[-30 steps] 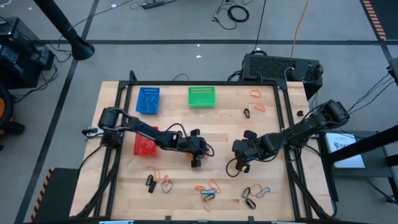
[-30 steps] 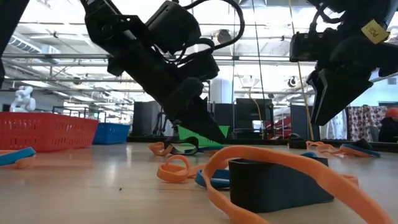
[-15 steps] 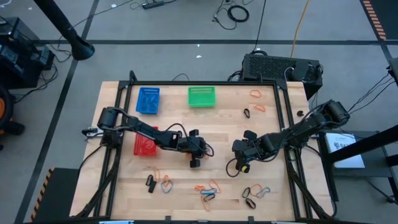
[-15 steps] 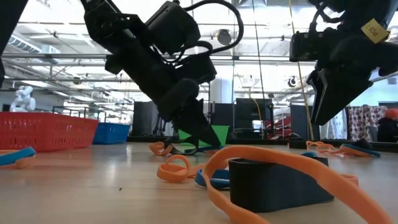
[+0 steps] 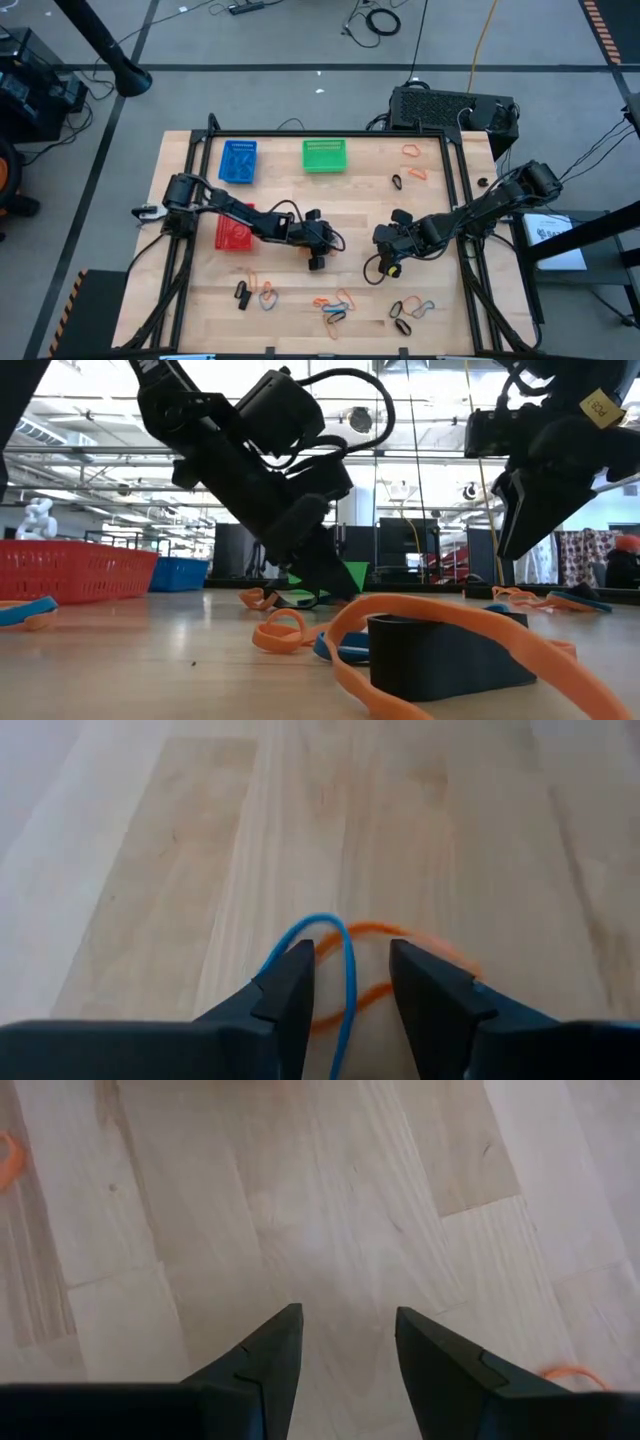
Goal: Sort rubber bands into baskets
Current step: Put the blue rubber band into the blue bin
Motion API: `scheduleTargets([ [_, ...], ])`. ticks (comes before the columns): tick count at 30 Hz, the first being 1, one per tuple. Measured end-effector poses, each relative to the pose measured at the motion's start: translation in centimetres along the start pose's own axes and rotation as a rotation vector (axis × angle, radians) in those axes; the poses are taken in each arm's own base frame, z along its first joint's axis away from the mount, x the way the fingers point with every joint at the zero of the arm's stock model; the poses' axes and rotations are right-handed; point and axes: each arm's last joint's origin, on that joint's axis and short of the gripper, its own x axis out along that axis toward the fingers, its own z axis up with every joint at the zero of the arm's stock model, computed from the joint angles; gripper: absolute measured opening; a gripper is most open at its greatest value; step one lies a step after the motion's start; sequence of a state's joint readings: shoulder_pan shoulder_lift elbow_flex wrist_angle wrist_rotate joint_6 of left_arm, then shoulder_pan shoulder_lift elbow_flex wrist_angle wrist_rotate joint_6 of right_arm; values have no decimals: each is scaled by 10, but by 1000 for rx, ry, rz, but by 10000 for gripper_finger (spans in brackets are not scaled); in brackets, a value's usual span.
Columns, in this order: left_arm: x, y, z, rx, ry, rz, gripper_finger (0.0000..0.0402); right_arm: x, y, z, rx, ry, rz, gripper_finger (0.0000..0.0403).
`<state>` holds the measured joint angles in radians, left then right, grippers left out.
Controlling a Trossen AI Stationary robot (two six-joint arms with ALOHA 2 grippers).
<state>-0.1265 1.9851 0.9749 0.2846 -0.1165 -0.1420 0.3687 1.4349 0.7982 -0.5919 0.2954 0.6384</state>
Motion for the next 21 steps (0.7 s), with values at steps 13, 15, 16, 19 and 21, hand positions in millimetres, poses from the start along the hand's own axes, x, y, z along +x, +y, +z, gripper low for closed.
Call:
scheduleTargets([
  [13, 1, 1, -2, 11, 11, 15, 39, 0, -1, 1, -5, -32, -35, 155],
  [15, 0, -1, 0, 24, -13, 32, 12, 0, -1, 1, -5, -33, -35, 155],
  [16, -1, -2, 3, 22, -39, 42, 11, 0, -1, 2, -4, -36, -34, 155],
  [19, -4, -6, 9, 38, -94, 67, 6, 2, 1, 4, -12, -67, -48, 155],
  [21, -6, -6, 10, 42, -99, 71, 5, 4, 2, 5, -17, -87, -58, 155],
])
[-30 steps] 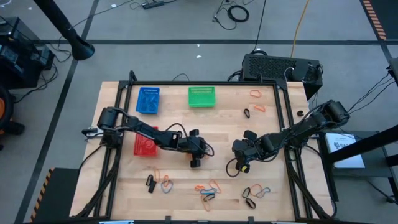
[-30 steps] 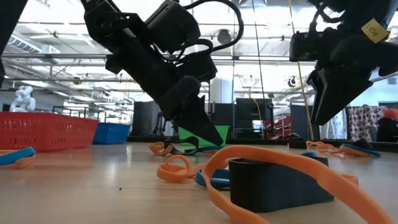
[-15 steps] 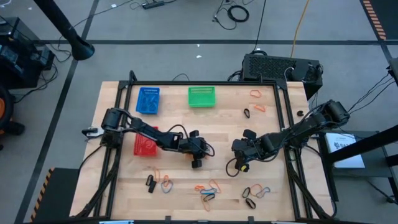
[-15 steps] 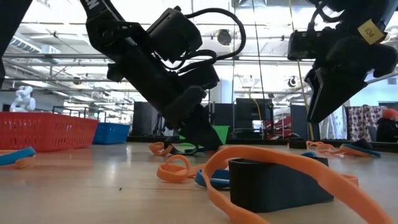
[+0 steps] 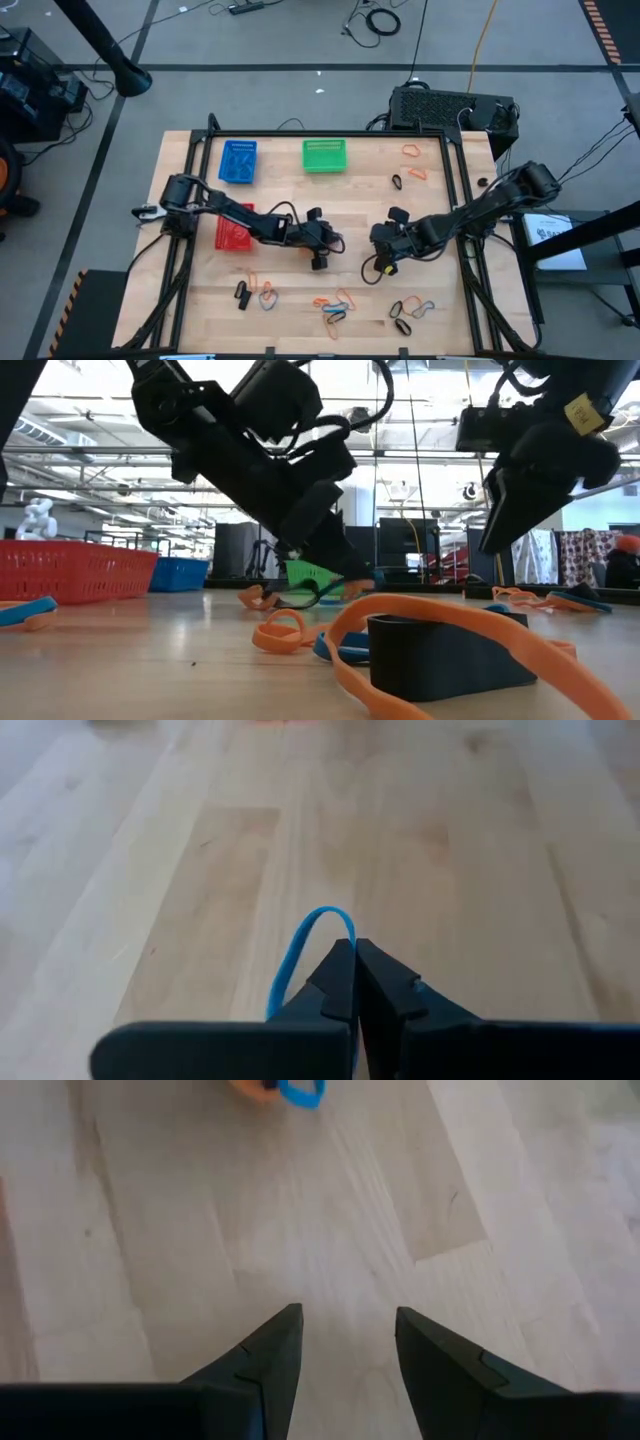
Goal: Sort rubber bands into baskets
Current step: Put the blue rubber band into the blue bin
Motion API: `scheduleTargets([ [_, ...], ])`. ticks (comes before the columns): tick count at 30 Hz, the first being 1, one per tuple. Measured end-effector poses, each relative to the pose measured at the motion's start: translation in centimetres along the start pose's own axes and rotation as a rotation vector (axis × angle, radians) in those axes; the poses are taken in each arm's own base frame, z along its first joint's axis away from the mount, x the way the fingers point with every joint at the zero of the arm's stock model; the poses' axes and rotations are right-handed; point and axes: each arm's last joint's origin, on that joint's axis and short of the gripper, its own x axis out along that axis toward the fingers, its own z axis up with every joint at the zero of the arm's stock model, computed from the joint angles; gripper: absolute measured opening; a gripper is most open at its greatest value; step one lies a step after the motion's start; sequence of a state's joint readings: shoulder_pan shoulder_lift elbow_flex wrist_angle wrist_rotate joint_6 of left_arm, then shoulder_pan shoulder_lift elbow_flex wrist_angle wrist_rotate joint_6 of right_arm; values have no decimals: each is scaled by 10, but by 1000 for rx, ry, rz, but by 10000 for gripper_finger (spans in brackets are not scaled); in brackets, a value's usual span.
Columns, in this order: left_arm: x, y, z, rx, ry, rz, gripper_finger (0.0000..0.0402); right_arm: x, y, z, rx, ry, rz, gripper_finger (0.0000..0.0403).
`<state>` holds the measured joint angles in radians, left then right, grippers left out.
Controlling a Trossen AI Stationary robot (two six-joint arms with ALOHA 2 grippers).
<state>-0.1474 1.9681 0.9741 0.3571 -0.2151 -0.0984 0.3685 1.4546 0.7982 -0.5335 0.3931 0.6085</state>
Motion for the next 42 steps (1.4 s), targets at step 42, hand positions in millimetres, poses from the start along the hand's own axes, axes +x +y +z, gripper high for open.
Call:
scheduleTargets([
  [42, -5, 8, 5, -34, 14, -12, 103, 21, 19, 15, -49, -168, 40, 155],
])
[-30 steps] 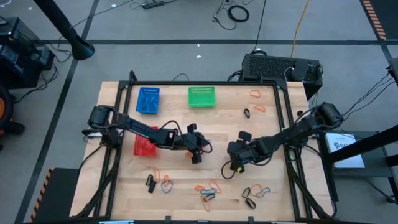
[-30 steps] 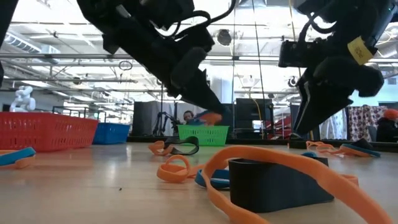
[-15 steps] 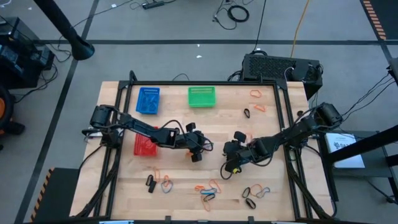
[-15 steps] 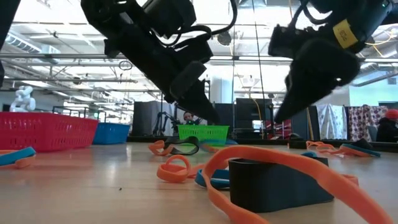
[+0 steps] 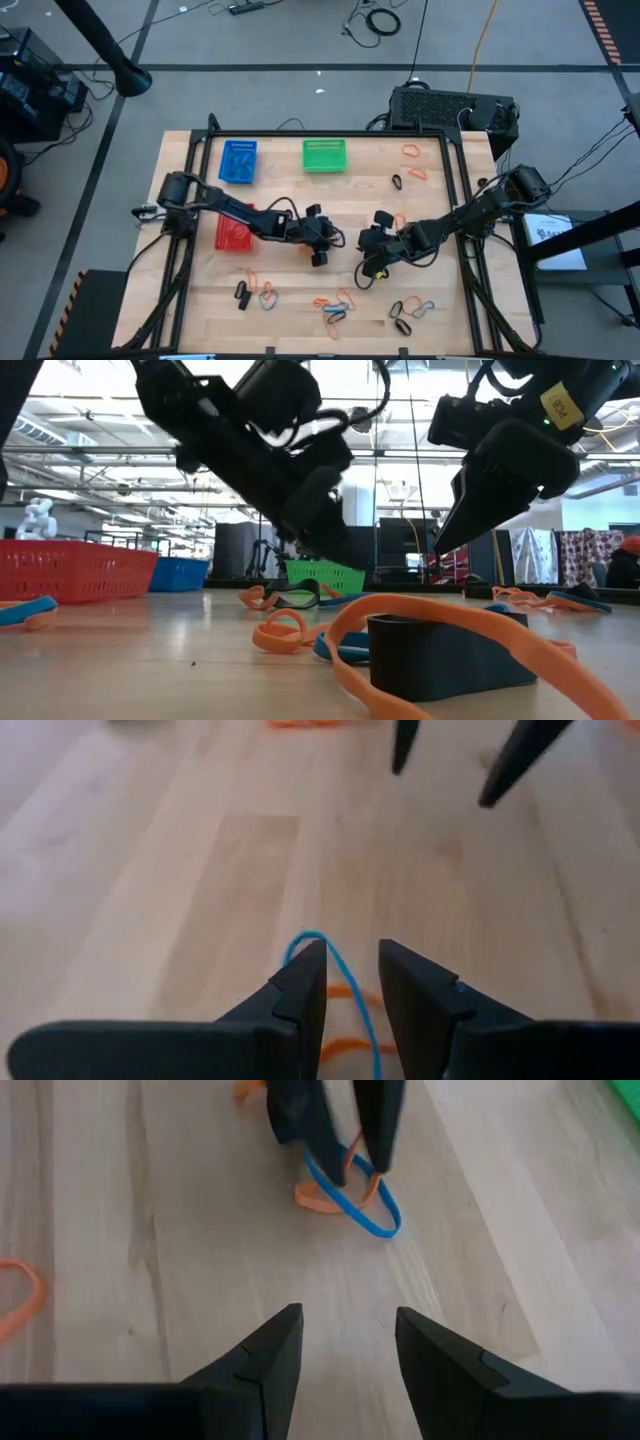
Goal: Sort rubber bands into baskets
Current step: Put the blue rubber band into the blue bin
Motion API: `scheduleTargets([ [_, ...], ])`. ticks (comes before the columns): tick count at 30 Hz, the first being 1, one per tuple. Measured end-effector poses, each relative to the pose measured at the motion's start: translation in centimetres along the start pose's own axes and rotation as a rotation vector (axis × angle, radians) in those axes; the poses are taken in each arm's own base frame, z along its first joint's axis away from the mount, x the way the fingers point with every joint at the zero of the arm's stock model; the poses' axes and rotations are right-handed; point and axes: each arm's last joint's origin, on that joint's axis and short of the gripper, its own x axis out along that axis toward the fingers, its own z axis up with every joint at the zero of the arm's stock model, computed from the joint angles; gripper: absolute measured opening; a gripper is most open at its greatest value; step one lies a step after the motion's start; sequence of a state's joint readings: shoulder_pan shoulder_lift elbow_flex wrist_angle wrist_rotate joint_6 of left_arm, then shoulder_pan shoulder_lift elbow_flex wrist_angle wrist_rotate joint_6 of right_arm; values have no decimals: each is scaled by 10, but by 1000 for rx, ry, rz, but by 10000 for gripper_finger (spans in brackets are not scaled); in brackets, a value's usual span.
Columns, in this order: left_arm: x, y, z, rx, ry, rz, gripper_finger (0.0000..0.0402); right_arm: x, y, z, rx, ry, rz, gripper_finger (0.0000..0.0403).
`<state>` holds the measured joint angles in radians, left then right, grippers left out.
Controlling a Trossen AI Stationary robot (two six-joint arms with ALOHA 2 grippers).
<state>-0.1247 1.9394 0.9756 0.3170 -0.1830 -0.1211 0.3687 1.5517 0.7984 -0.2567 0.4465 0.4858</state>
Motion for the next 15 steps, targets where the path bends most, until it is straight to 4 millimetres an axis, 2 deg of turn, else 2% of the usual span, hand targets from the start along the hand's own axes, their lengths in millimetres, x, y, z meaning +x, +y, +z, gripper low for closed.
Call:
scheduleTargets([
  [3, 10, 0, -10, 0, 17, 12, 103, 0, 0, 0, 0, -2, 1, 155],
  [8, 12, 7, -2, -61, -12, 15, 103, 0, 0, 0, -1, 0, -1, 155],
  [15, 18, 7, 0, -123, -9, -11, 103, 0, 0, 0, -19, 0, -2, 155],
])
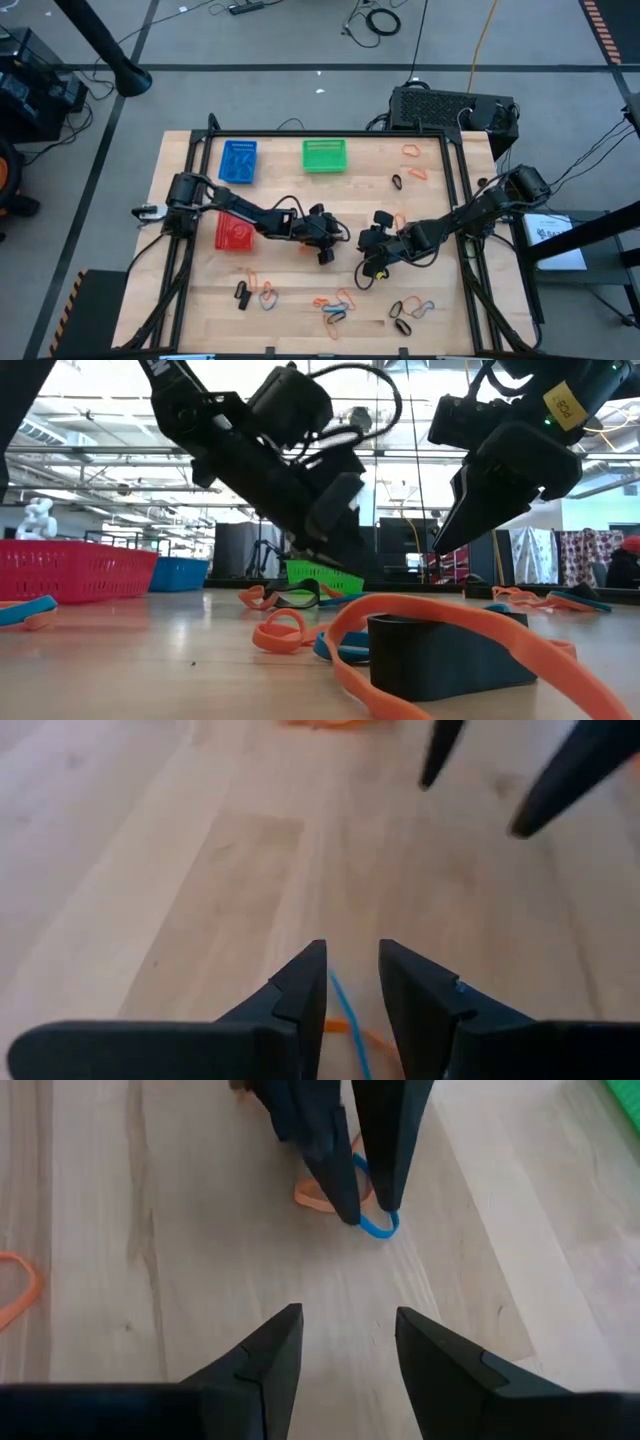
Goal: Sort rubber bands into baskets
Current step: Put the blue rubber band into the blue bin
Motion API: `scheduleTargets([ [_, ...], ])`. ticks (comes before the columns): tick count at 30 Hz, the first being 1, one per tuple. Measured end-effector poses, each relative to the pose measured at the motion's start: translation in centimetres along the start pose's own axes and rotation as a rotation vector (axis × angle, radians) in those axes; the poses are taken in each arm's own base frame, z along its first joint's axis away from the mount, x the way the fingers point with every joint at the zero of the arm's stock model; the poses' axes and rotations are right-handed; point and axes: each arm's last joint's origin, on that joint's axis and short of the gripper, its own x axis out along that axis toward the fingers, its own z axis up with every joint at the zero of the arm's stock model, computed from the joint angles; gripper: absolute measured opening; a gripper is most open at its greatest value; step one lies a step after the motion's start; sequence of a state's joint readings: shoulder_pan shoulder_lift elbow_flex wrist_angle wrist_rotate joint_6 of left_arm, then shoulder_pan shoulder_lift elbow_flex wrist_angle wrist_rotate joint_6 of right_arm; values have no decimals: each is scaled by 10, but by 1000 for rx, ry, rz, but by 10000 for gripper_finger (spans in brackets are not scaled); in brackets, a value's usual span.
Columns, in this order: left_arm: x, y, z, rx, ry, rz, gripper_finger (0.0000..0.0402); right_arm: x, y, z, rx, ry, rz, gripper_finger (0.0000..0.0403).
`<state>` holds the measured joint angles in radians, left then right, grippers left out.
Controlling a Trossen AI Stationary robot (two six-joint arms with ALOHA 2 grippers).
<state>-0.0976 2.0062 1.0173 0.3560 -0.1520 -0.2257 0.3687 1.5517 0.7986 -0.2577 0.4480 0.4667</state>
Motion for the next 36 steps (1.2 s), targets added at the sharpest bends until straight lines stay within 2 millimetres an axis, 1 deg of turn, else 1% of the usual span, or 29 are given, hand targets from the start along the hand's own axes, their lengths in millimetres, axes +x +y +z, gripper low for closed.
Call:
scheduleTargets([
  [3, 10, 0, -5, -3, 26, 5, 103, 0, 0, 0, 0, 0, 0, 155],
  [7, 19, 2, -7, -27, 54, 19, 103, 0, 0, 0, -6, -1, 0, 155],
  [10, 20, 5, -5, -32, 55, 31, 103, 0, 0, 0, -16, 0, 0, 155],
  [15, 21, 5, 1, -34, 57, 36, 98, 0, 0, 0, -20, 1, -1, 155],
  [18, 22, 4, 7, -32, 73, 40, 71, 0, 0, 0, -27, 2, -1, 155],
  [21, 22, 4, 9, -1, 91, 43, 20, 0, 0, -1, -29, 5, -1, 155],
  [22, 22, 4, 11, 10, 93, 44, 11, 0, 0, -1, -30, 6, -1, 155],
  [24, 21, 3, 14, 22, 88, 43, 9, 0, 0, -1, -30, 5, 1, 155],
  [27, 16, 1, 19, 36, 91, 41, 5, 0, 0, -1, -24, 6, -1, 155],
  [30, 2, 1, 31, 62, 81, 53, 4, 0, 0, -1, -14, 8, -1, 155],
  [34, -27, 1, 52, 91, 62, 107, 2, 0, 0, -1, -13, 14, 2, 155],
  [36, -44, 2, 60, 100, 87, 139, 2, 0, 0, -2, -3, 18, 2, 155],
])
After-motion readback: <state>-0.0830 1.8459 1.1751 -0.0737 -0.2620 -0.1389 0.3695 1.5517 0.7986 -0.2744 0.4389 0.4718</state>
